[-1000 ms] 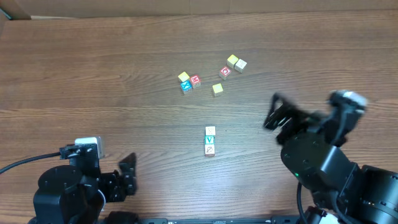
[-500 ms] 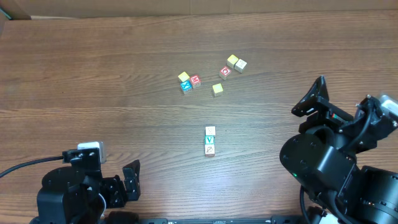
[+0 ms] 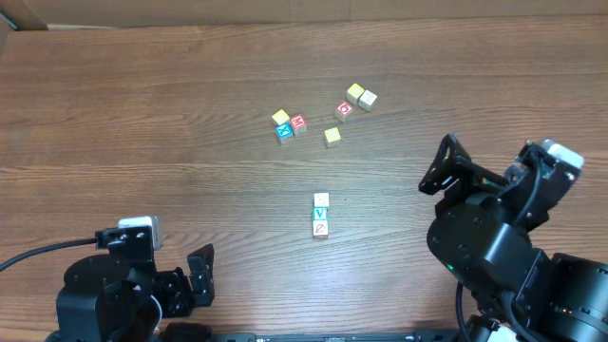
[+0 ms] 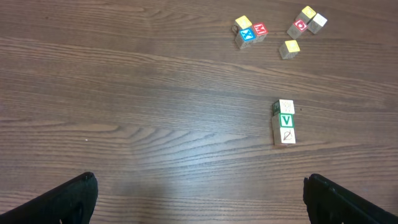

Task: Flip 3 blocks

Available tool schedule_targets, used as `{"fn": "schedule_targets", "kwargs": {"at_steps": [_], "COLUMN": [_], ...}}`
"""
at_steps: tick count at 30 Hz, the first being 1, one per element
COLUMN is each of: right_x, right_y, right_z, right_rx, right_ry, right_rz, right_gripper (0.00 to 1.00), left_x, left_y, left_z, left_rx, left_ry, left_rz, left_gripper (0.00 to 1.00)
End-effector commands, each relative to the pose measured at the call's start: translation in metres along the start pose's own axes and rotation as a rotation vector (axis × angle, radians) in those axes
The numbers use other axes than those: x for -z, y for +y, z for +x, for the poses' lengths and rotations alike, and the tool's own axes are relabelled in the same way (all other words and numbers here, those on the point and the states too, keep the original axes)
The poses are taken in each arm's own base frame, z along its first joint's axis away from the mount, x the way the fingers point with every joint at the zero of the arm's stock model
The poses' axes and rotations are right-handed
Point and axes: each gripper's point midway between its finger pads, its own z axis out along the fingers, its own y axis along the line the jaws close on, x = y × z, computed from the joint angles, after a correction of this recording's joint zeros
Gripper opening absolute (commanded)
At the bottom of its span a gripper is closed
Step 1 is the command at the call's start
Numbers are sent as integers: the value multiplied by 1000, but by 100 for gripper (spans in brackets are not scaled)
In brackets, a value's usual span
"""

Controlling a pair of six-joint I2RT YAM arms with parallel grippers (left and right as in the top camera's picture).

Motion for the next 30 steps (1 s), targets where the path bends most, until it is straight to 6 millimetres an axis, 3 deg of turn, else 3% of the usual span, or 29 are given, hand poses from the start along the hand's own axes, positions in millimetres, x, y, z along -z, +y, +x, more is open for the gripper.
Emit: {"fn": "schedule_targets", "kwargs": {"at_steps": [1, 7, 11, 20, 26, 30], "right_x": [4, 8, 6, 7, 4, -10], "right_y": [8, 19, 14, 15, 17, 0], "right_z": [7, 29, 21, 27, 36, 43], "right_rx": [-22, -21, -13, -20, -207, -468], "right_ry": [73, 202, 158, 189, 221, 228], "right_rz": [-52, -113, -88, -99, -69, 24], "right_gripper": [100, 100, 100, 100, 100, 100], "left_x": [6, 6, 6, 6, 6, 6], "left_y": [-1, -1, -1, -1, -1, -1], "left_z": [-3, -3, -3, -3, -3, -3], "left_rx": [1, 1, 1, 1, 1, 1], "left_ry": [-23, -23, -23, -23, -23, -23], "left_rz": [5, 5, 5, 5, 5, 5], "left_gripper": [100, 99, 100, 100, 100, 100]}}
